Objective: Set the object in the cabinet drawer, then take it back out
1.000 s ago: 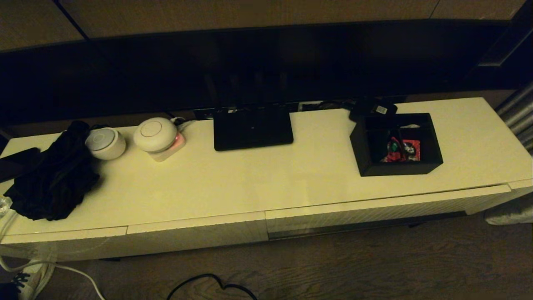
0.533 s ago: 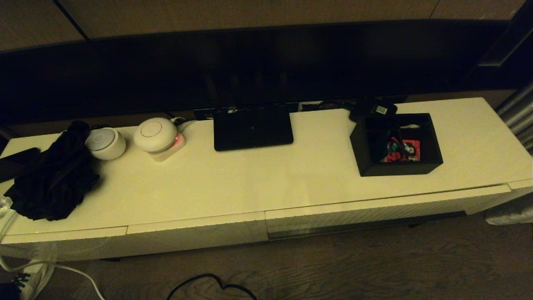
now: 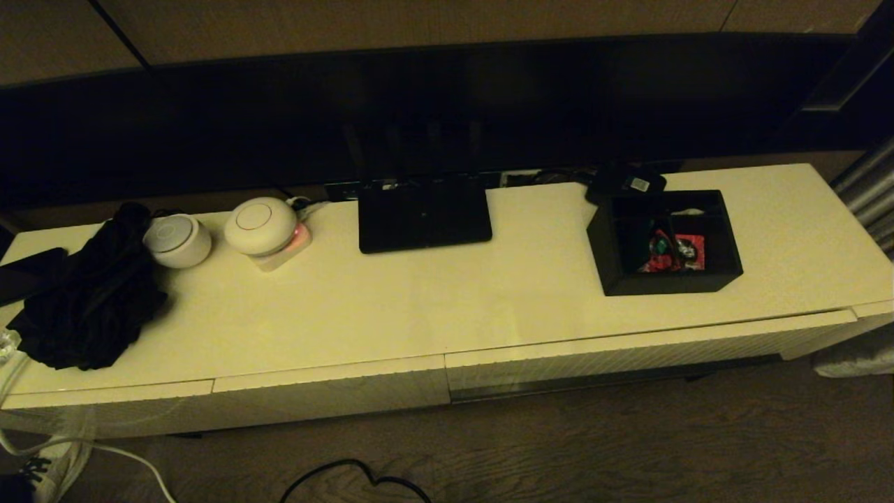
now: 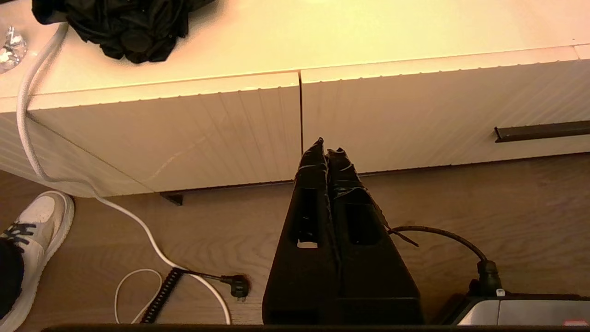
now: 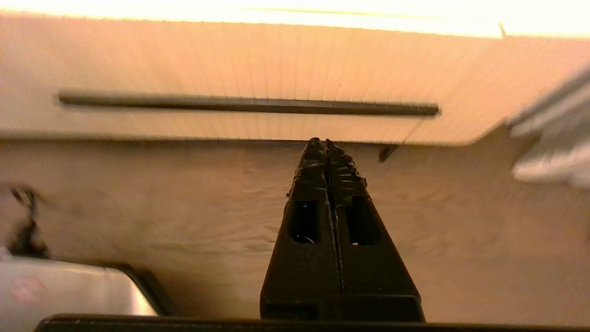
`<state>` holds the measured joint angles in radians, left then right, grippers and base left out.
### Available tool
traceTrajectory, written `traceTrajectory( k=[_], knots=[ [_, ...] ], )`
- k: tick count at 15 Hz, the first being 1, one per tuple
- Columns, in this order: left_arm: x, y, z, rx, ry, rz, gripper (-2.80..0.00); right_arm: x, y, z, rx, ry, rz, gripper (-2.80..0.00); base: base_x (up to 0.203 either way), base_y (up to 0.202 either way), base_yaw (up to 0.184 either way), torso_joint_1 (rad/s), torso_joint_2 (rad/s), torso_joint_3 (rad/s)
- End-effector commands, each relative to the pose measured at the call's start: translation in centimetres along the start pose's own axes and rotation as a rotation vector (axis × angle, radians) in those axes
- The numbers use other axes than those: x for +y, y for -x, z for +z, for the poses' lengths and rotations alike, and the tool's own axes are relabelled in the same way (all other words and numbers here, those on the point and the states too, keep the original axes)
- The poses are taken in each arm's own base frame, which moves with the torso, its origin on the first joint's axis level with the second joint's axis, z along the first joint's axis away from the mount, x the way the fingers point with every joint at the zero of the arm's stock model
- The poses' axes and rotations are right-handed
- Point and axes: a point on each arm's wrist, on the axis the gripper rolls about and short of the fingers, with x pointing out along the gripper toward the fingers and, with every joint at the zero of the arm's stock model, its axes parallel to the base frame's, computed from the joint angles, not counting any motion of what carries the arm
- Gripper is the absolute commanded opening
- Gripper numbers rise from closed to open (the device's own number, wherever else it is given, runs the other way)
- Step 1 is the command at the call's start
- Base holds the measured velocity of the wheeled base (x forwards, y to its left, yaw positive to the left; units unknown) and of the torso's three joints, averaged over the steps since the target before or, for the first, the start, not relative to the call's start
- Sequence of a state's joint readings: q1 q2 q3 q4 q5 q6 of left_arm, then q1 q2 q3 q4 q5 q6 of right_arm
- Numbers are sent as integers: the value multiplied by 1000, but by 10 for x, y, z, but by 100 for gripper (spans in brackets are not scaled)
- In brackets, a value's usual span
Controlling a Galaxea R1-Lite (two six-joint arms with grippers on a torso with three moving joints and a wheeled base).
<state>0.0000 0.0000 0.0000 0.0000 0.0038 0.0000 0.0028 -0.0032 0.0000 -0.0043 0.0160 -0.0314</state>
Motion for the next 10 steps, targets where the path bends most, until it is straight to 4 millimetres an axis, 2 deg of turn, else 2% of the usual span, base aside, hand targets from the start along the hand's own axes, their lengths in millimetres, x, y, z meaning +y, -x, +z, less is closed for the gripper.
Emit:
traceTrajectory(
  k=[1,10],
  knots=[
    [0,0,-1,3,0,1,-280,0,0,0,2,-47,-14,-280,0,0,0,0,0,0],
    [0,0,-1,3,0,1,-280,0,0,0,1,-47,-13,-280,0,0,0,0,0,0]
  ],
)
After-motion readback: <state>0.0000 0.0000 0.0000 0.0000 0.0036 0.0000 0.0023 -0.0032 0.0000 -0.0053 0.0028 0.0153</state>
